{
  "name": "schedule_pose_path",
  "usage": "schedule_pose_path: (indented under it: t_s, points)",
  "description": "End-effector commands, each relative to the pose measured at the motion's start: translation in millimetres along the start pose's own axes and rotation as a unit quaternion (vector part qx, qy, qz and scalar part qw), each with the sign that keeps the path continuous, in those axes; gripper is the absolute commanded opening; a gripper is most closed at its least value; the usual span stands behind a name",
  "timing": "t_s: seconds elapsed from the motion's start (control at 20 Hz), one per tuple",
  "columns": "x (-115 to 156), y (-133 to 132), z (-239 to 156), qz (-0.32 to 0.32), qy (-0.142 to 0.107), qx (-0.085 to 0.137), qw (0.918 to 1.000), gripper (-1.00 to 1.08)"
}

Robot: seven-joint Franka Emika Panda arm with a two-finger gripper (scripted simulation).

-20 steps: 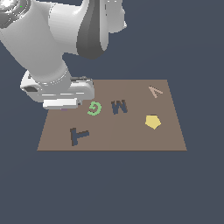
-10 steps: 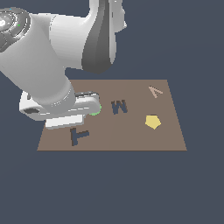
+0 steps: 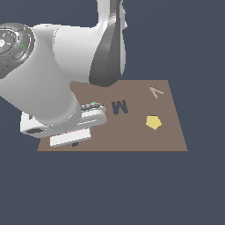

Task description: Insert a designated object into the corresponding slot on a board.

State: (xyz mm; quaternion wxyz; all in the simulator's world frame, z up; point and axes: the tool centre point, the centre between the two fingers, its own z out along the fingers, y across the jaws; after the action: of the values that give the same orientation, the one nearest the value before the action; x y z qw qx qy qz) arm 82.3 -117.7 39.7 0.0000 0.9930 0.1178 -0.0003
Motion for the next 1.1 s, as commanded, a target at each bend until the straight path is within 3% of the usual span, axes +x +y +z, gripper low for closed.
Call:
schedule_pose_path:
  t_s: [0.0,0.8,0.85,1.05]
  points:
    - [7,-1,-1,-0.005,0.000,0.000,1.0000,-1.00]
    - [16,-4,9,-0.012,-0.001,0.000,0.9999,-1.00]
    - [16,-4,9,-0.012,-0.001,0.000,0.9999,1.00]
    - [16,-4,9,-0.012,-0.001,0.000,0.9999,1.00]
